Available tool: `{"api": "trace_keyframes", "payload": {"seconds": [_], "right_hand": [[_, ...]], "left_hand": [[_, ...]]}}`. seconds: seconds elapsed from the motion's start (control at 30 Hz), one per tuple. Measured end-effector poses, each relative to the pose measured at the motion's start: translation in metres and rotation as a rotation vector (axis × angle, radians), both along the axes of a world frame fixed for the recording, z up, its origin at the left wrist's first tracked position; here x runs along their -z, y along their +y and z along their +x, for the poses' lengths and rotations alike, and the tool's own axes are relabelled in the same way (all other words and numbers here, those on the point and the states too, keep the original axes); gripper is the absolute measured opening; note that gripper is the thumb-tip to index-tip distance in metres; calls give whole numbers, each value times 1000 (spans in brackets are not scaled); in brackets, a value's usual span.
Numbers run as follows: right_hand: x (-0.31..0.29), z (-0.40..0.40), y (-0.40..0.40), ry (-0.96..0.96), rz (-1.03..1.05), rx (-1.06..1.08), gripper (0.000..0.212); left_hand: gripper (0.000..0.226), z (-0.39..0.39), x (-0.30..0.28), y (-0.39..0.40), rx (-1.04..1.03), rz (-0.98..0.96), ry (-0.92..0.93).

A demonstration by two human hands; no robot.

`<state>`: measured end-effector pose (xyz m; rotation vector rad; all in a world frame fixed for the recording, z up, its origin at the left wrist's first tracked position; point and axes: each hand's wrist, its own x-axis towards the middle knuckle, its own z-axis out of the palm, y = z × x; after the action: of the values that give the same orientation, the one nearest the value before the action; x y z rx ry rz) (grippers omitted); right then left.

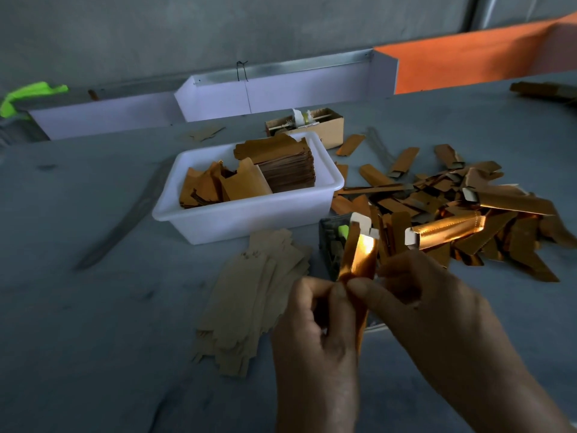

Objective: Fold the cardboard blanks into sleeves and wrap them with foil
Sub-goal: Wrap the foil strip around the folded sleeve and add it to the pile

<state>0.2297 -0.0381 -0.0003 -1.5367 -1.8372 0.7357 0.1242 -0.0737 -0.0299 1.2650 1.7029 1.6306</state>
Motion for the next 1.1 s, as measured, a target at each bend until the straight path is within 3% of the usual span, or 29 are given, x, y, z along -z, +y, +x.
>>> {"api": "trace_keyframes", "payload": {"seconds": [0.17,0.27,0.33,0.43,0.5,0.57,0.63,0.77,1.1], "right_hand": [[14,-5,7,289,-146,-90,26],[15,-8,10,380,-208,-97,11],[14,-6,15,469,-263,-97,4],[9,7,29,524,-256,-12,5],[4,19,44,552,-211,113,10],[3,32,58,583,-146,245,19],[8,42,68,478,-76,347,32],[24,43,58,405,-56,424,46],[1,4,24,530,-48,97,12]], "left_hand": [[17,-11,3,3,107,-169,-145],[31,-21,3,4,177,-201,-255],[36,-30,8,7,94,-210,-108],[21,-58,19,12,-167,-227,359],[32,-75,28,16,-220,-420,660],[42,-83,33,17,-240,-632,846],[42,-85,36,16,-259,-663,958],[35,-84,38,19,-215,-661,1084],[21,-82,24,10,-277,-654,1029]]}}
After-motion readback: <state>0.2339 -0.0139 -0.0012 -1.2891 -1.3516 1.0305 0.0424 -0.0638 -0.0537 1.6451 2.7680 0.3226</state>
